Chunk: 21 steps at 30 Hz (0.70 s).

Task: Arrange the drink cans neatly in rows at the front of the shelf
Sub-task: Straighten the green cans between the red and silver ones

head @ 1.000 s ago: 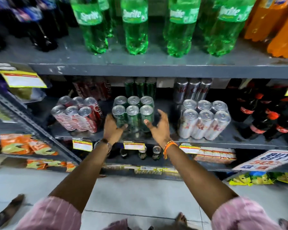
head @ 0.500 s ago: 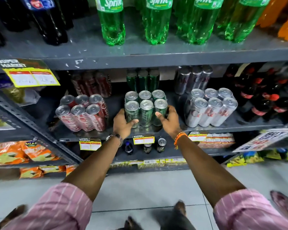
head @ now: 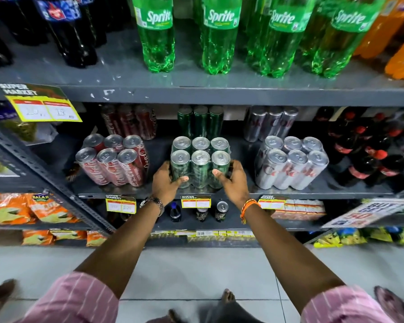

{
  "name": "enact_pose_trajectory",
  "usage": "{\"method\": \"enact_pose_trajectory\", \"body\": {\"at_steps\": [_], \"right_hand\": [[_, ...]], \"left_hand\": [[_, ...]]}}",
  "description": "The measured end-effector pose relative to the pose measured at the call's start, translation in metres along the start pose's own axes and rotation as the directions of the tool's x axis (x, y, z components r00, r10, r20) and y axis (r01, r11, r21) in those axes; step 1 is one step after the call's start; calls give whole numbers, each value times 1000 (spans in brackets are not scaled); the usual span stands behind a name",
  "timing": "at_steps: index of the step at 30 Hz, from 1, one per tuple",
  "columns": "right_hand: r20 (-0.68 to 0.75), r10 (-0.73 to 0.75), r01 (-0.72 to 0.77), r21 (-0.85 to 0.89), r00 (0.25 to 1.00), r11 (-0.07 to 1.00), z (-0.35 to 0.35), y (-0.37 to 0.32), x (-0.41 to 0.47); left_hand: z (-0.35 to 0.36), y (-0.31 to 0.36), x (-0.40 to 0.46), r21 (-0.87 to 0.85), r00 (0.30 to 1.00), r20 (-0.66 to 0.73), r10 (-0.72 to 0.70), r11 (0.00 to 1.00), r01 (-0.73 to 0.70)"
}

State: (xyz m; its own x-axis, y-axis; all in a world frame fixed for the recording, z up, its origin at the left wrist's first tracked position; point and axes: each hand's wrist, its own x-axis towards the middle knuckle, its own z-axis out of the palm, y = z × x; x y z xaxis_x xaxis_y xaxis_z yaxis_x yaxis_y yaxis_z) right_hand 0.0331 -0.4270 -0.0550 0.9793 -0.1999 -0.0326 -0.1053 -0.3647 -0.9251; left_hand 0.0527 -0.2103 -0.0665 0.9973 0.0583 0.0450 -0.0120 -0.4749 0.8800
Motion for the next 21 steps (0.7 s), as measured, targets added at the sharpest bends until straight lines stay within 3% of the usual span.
{"method": "enact_pose_trajectory", "body": {"at_steps": [11, 21], "right_hand": [[11, -62, 62, -54, 998, 997, -4, 3, 4], [30, -90, 91, -45, 995, 995, -6, 10, 8]], "left_hand": [[1, 9, -4, 51, 999, 2, -51, 997, 51], [2, 3, -8, -32, 998, -19, -54, 998, 54]]}}
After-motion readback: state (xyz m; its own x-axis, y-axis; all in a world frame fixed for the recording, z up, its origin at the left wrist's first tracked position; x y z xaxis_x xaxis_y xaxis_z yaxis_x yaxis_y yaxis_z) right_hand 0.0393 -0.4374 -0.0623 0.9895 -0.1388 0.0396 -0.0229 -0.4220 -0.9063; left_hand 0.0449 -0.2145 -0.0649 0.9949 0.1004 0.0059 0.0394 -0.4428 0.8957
